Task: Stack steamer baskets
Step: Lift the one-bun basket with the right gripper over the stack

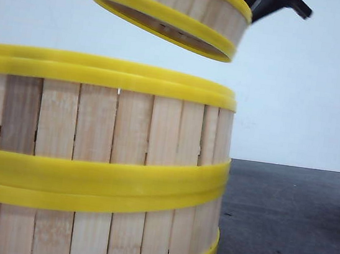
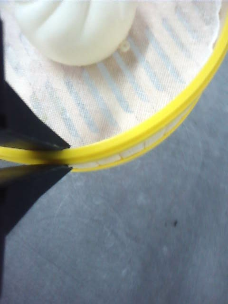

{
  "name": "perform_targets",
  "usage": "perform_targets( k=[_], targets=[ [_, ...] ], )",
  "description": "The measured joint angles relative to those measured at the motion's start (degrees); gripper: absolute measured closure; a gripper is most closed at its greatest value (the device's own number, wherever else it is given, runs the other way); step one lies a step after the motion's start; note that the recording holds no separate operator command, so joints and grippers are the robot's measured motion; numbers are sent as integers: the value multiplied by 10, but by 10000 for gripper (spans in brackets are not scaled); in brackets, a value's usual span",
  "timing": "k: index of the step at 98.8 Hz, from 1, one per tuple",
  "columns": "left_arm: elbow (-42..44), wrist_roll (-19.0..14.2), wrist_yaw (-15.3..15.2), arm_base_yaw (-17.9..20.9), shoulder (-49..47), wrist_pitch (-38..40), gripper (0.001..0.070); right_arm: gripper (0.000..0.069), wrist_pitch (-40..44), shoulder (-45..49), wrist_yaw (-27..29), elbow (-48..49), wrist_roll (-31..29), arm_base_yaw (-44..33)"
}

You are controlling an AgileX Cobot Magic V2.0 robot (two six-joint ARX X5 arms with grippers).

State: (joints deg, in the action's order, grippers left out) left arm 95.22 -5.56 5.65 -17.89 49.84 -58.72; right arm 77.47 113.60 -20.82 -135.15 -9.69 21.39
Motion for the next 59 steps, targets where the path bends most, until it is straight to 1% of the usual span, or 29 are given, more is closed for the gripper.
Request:
perform_targets(
  k=[7, 17, 32, 47, 59],
  targets=[
    [0, 0, 0, -2, 0, -8, 695, 667, 0, -14, 24, 15, 3, 23],
    [0, 0, -2, -4, -2, -22, 695, 667, 0, -38, 40, 58, 7, 50],
    [0, 0, -2, -4, -3, -24, 695, 667, 0, -92, 63, 169, 14, 78],
    [0, 0, -2, -5, -4, -23, 695, 667, 1, -143, 65, 279, 20, 90],
    [0, 0, -2, -12, -3, -13, 695, 667, 1, -144, 47, 298, 24, 96]
  ],
)
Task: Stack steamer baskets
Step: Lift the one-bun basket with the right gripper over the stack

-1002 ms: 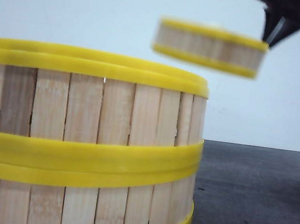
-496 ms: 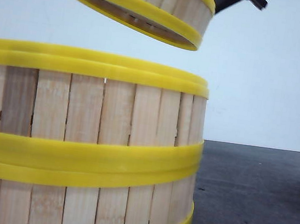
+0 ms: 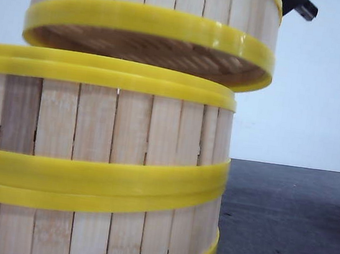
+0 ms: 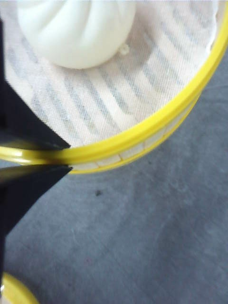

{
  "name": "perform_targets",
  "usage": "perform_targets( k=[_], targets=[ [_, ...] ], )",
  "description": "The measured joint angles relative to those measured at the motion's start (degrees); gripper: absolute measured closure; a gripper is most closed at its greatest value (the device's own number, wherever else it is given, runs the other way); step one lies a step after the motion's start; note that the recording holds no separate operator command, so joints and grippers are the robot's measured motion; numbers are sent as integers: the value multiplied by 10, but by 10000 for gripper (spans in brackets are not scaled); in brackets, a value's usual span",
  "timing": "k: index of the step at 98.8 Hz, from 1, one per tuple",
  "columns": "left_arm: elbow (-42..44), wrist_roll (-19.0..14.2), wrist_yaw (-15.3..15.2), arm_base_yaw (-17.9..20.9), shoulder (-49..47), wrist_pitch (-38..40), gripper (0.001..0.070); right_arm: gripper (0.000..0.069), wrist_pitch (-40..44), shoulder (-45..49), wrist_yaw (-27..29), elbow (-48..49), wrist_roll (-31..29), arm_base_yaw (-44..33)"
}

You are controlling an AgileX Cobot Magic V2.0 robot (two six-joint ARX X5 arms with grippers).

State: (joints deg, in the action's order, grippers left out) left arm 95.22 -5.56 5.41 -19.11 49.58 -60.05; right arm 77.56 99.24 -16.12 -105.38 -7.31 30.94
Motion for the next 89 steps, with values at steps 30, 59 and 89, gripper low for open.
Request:
perform_targets(
  k=[30, 59, 89],
  targets=[
    [0, 0, 0, -10, 8, 3, 695, 667, 0, 10, -6, 0, 4, 66],
    [0, 0, 0, -10, 7, 2, 695, 667, 0, 34, 22, 0, 4, 78],
    [0, 0, 0, -10, 7, -2, 695, 669, 0, 34, 42, 0, 1, 77]
  ],
)
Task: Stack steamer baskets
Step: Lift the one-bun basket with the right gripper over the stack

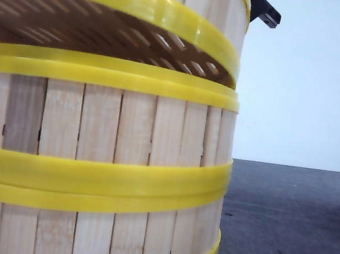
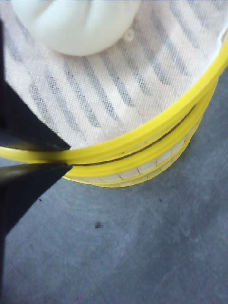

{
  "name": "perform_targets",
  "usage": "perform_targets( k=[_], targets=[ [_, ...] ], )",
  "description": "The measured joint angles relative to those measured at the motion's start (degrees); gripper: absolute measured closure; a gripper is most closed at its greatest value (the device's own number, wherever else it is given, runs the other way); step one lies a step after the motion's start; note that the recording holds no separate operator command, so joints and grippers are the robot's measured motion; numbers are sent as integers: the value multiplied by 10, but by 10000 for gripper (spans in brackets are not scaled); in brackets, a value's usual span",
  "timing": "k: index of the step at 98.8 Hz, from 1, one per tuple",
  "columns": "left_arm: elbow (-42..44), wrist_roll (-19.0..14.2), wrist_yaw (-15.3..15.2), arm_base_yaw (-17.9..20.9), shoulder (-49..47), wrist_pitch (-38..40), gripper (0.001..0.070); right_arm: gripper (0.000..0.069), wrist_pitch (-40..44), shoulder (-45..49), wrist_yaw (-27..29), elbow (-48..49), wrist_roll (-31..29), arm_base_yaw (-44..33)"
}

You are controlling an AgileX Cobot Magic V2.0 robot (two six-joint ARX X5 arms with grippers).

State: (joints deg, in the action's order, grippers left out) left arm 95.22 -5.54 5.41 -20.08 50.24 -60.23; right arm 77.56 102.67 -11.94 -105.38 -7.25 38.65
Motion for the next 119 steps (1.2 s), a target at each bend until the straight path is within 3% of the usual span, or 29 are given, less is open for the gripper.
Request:
perform_targets(
  k=[50, 69, 93, 119],
  targets=[
    [0, 0, 0, 0, 0, 0, 695, 670, 0, 0, 9, -7, -1, 3],
    [0, 0, 0, 0, 0, 0, 695, 670, 0, 0, 49, -60, -1, 3],
    [0, 0, 0, 0, 0, 0, 695, 669, 0, 0, 17, -76, -5, 9],
    [0, 0, 0, 0, 0, -4, 695, 669, 0, 0, 34, -76, -5, 30]
  ],
)
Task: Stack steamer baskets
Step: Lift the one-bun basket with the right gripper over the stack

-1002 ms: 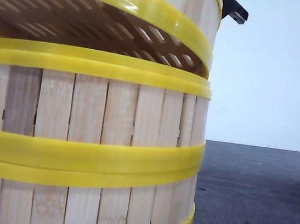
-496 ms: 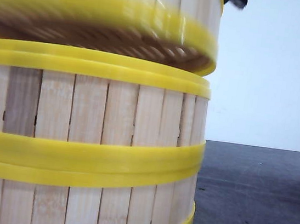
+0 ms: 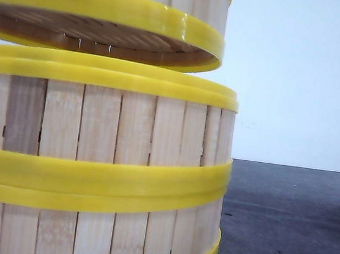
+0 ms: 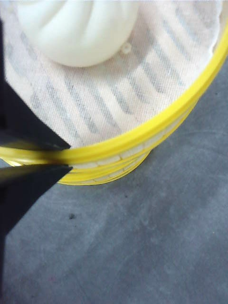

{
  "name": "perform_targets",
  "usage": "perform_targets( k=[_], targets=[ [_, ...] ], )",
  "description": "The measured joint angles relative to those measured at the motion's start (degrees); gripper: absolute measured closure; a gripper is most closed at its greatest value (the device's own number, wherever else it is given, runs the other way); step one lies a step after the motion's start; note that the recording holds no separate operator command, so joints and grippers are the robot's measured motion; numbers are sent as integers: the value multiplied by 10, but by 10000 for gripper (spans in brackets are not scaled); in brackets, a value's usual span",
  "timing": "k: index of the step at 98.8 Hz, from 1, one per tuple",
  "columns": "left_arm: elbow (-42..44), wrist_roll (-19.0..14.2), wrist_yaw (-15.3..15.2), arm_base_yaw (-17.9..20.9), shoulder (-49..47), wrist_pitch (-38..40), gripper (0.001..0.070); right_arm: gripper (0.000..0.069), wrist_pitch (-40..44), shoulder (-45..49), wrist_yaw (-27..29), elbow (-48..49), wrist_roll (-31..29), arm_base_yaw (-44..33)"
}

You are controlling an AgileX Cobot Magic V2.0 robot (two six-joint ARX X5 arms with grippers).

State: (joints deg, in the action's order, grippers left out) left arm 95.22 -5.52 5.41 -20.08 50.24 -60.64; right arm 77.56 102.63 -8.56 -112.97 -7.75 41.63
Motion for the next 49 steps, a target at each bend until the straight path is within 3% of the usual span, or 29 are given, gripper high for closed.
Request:
perform_targets(
  k=[49],
  targets=[
    [0, 2, 0, 0, 0, 0, 695, 669, 0, 0, -9, 37, 0, -4]
  ],
)
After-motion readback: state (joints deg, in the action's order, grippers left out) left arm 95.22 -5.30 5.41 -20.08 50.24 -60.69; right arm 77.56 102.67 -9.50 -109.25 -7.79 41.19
